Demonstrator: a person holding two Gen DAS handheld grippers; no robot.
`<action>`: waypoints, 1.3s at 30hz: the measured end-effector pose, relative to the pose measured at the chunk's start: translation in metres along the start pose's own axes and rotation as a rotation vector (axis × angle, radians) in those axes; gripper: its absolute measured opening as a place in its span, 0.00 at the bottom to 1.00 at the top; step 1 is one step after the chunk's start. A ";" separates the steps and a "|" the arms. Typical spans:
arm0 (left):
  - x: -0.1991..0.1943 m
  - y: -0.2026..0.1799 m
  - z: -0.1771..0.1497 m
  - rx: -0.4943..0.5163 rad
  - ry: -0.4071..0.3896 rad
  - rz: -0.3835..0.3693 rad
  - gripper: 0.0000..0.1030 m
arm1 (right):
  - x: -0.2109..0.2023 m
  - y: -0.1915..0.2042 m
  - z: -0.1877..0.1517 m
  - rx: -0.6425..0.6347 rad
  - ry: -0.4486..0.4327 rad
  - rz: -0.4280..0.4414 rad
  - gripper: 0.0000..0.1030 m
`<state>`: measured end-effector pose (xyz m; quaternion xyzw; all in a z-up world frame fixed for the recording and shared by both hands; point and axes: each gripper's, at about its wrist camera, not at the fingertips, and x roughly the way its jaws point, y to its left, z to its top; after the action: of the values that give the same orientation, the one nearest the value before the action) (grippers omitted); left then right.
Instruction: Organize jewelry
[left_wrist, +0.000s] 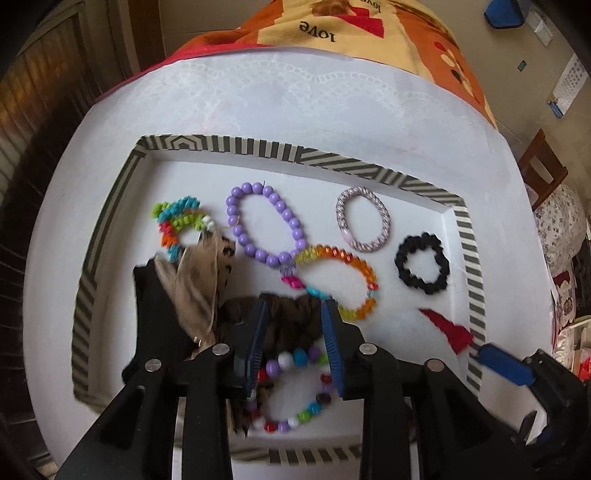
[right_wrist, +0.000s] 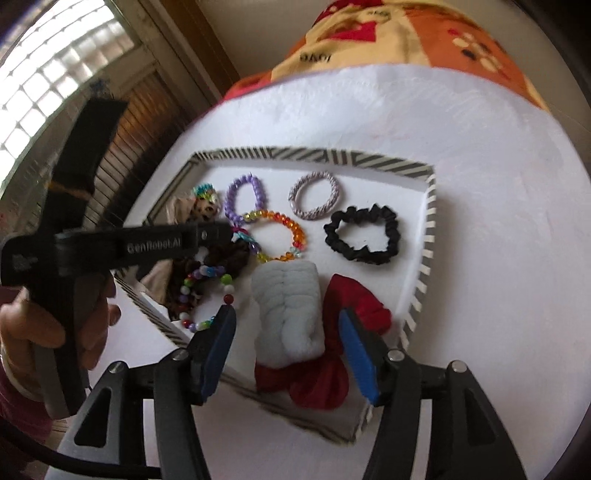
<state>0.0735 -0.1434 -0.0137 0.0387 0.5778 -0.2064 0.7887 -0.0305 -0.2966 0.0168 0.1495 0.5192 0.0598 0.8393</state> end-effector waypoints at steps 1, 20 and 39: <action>-0.006 0.000 -0.005 0.000 -0.006 0.007 0.07 | -0.006 0.000 -0.002 0.008 -0.013 -0.007 0.60; -0.087 0.008 -0.062 0.019 -0.161 0.106 0.07 | -0.063 0.041 -0.028 0.066 -0.186 -0.148 0.65; -0.118 0.017 -0.081 0.006 -0.241 0.145 0.07 | -0.065 0.074 -0.027 0.047 -0.201 -0.176 0.67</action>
<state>-0.0215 -0.0703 0.0667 0.0577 0.4741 -0.1537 0.8650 -0.0802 -0.2381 0.0846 0.1281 0.4450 -0.0414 0.8854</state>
